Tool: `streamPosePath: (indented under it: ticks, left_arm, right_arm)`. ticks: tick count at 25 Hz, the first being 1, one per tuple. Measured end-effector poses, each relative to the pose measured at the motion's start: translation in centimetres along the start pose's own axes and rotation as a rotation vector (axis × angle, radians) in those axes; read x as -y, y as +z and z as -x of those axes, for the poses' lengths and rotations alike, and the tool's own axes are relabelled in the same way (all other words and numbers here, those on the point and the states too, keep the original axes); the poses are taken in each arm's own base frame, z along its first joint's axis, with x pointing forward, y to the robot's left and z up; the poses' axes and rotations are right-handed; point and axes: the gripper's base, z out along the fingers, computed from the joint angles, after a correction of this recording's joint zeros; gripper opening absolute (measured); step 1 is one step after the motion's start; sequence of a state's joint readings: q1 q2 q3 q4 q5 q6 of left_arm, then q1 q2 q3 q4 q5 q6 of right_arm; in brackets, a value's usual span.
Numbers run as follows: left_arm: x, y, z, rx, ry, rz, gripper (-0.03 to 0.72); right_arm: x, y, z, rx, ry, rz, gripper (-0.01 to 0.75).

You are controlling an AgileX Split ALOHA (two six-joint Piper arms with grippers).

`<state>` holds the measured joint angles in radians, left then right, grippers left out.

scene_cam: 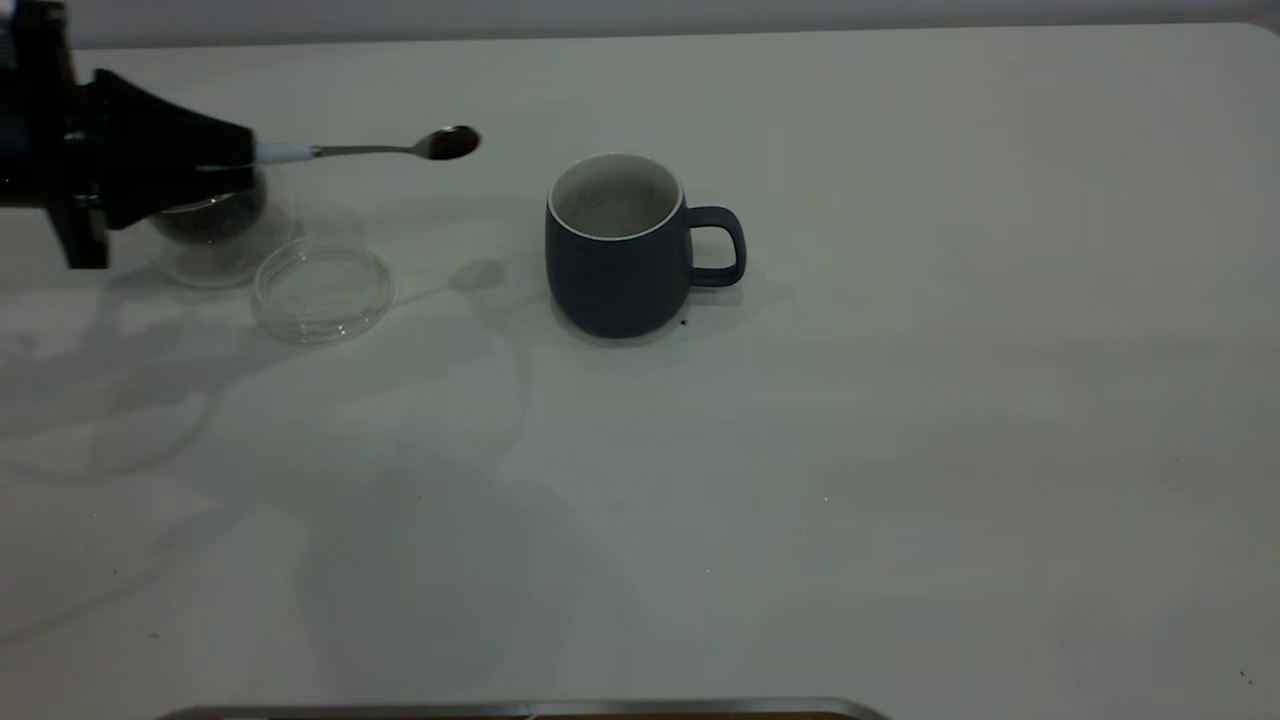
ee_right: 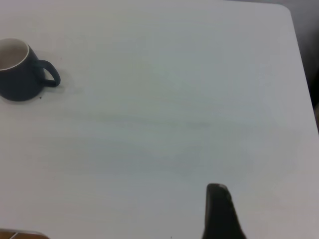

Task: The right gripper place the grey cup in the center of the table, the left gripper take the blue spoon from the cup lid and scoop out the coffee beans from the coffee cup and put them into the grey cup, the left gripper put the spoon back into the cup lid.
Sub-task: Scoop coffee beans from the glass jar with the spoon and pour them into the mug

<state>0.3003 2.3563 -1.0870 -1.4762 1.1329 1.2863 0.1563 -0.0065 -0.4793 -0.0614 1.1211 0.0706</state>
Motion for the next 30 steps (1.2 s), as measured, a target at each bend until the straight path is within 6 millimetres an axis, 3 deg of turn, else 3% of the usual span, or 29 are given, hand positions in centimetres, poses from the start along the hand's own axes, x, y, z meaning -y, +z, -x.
streamPosePath:
  ticks: [7,17,30]
  left_arm:
    - [1.1,2.5,-0.2,-0.013,0.007,-0.026,0.134]
    - [1.7,4.1,-0.7,-0.052,0.024,-0.033,0.134]
    - [-0.4,5.8,-1.4,-0.04,-0.016,-0.016,0.134]
  right_arm:
    - [0.0,0.0,0.0,0.0,0.0,0.0,0.503]
    - [0.0,0.0,0.0,0.0,0.0,0.0,0.503]
    - [0.0,0.0,0.0,0.0,0.0,0.0,0.503]
